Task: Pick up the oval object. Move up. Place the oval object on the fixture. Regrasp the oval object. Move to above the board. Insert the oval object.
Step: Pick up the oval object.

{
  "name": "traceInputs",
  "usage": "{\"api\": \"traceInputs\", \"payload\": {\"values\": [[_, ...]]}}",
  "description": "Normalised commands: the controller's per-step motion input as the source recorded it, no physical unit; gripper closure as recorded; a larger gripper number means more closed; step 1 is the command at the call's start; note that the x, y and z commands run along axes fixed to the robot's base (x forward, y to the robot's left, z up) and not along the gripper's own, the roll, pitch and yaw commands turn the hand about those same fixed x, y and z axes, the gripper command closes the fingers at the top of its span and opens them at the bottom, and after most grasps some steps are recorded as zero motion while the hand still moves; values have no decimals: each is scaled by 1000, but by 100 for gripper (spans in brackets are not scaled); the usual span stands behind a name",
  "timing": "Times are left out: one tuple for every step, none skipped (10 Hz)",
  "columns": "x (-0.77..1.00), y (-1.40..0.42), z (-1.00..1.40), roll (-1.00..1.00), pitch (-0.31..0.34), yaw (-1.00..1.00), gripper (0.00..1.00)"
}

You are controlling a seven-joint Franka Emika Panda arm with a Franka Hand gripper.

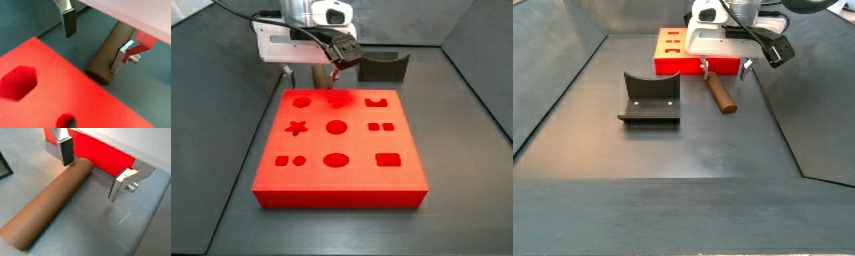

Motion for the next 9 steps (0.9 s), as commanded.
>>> {"api": "traceInputs", "payload": {"values": [[366, -300, -560, 43, 0, -20, 0], [454, -303, -591, 29, 0, -40, 0], [509, -117, -397, -1, 61, 0, 0], [163, 0, 0, -83, 53, -74, 0], [0, 51, 0, -29, 0, 20, 0], [0, 186, 6, -169, -21, 0, 0], [-94, 426, 109, -347, -90, 0, 0], [-126, 406, 140, -363, -110, 3, 0], [0, 0, 3, -44, -10, 0, 0]]}}
